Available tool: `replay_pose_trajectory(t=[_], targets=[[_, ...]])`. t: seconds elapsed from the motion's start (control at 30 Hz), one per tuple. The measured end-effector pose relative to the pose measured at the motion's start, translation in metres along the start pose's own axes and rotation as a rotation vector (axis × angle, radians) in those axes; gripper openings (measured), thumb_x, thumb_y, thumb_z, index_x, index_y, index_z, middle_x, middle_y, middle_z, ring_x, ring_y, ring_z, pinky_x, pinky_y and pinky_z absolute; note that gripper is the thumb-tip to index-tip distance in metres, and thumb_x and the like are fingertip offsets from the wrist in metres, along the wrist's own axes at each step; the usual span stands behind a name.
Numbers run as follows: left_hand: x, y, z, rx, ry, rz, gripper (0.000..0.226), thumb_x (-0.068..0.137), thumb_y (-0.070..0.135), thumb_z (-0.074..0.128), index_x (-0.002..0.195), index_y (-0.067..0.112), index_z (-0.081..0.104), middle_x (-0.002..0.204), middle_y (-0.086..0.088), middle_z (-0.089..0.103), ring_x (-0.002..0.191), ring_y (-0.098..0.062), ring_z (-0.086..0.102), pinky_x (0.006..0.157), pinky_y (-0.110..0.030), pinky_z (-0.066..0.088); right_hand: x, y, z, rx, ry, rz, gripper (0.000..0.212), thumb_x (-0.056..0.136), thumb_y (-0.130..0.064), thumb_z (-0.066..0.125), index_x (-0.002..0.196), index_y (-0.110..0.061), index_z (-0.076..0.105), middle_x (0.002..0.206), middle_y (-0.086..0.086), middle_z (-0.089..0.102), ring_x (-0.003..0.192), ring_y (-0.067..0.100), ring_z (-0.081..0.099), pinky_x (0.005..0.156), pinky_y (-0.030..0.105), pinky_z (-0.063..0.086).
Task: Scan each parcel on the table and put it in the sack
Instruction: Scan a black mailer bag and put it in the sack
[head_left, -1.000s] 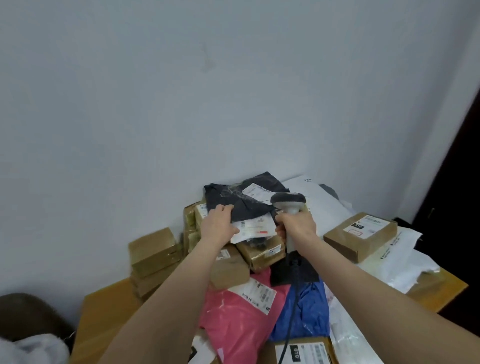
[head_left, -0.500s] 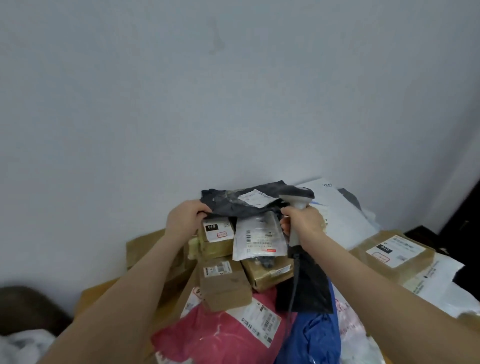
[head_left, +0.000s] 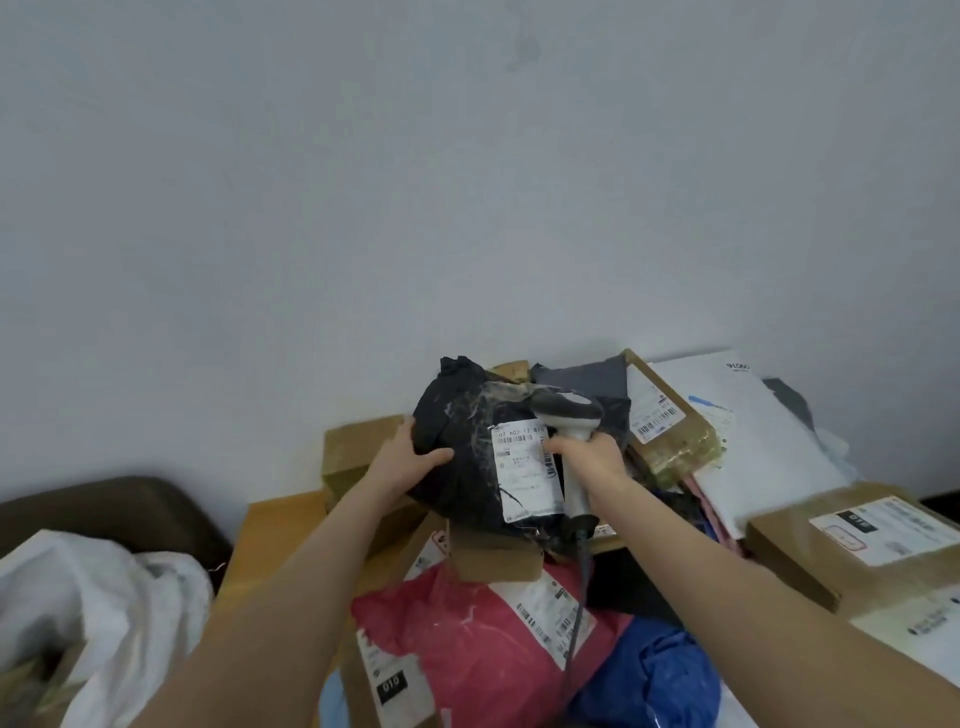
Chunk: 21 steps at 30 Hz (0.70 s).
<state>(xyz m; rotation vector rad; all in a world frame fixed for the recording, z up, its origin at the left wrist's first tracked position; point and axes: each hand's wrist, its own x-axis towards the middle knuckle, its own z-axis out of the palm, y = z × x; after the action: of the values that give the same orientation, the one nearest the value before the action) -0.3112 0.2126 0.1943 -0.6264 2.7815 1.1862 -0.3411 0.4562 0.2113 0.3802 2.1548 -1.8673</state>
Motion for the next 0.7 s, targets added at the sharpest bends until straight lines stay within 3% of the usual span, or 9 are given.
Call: replay_pose_trajectory(t=[0.1,0.2,0.27,0.43,0.57,0.7], targets=[[0.006,0.008,0.017,-0.114,-0.017,-0.077,0.098,0.070,0.055,0.077,0.147,0.017,0.028,0.142,-0.008,0.046,0.127,-0.031,0.048,0.104,-0.044,0.042,0.003,0.002,0.004,0.012,-0.019,-0.002,0.024,0.077,-0.016,0.077,0.082,-0.012,0.053,0.086,0.003,0.059,0.079,0.019,0.057,0.064,0.032,0.047],[0.012,0.013,0.029,-0.070,-0.068,-0.126,0.073,0.067,0.058,0.077,0.119,0.011,0.056,0.116,-0.007,0.063,0.097,-0.024,0.061,0.081,-0.037,0.054,0.007,0.004,0.004,0.029,-0.044,0.005,0.023,0.077,-0.014,0.078,0.084,-0.012,0.056,0.088,0.004,0.062,0.085,0.024,0.060,0.078,0.039,0.052],[0.012,0.013,0.034,-0.049,-0.036,-0.153,0.058,0.067,0.055,0.079,0.094,0.008,0.060,0.099,-0.007,0.067,0.078,-0.019,0.061,0.063,-0.031,0.052,0.008,0.007,0.003,0.059,-0.048,0.026,0.021,0.077,-0.012,0.078,0.088,-0.009,0.060,0.091,0.007,0.065,0.088,0.027,0.062,0.082,0.042,0.053],[0.005,0.020,0.032,-0.203,0.055,-0.156,0.044,0.072,0.031,0.083,0.103,0.004,0.068,0.100,-0.008,0.070,0.091,-0.025,0.065,0.084,-0.041,0.055,0.001,0.008,0.000,0.107,-0.076,0.028,0.020,0.076,-0.011,0.077,0.091,-0.008,0.065,0.095,0.009,0.067,0.090,0.028,0.063,0.083,0.040,0.052],[-0.009,0.028,0.016,-0.328,0.156,-0.123,0.039,0.082,0.026,0.074,0.115,0.007,0.067,0.108,-0.007,0.069,0.094,-0.022,0.064,0.086,-0.037,0.053,-0.006,0.004,-0.004,0.145,0.005,-0.012,0.023,0.077,-0.012,0.076,0.096,-0.008,0.066,0.089,0.006,0.066,0.093,0.028,0.063,0.086,0.041,0.052],[-0.029,0.036,-0.024,-0.289,0.228,0.000,0.026,0.090,0.018,0.064,0.113,0.005,0.068,0.105,-0.007,0.069,0.099,-0.026,0.063,0.084,-0.032,0.049,-0.020,-0.008,-0.015,0.137,0.058,-0.137,0.026,0.078,-0.016,0.076,0.099,-0.012,0.062,0.087,-0.001,0.064,0.078,0.012,0.060,0.068,0.027,0.046]])
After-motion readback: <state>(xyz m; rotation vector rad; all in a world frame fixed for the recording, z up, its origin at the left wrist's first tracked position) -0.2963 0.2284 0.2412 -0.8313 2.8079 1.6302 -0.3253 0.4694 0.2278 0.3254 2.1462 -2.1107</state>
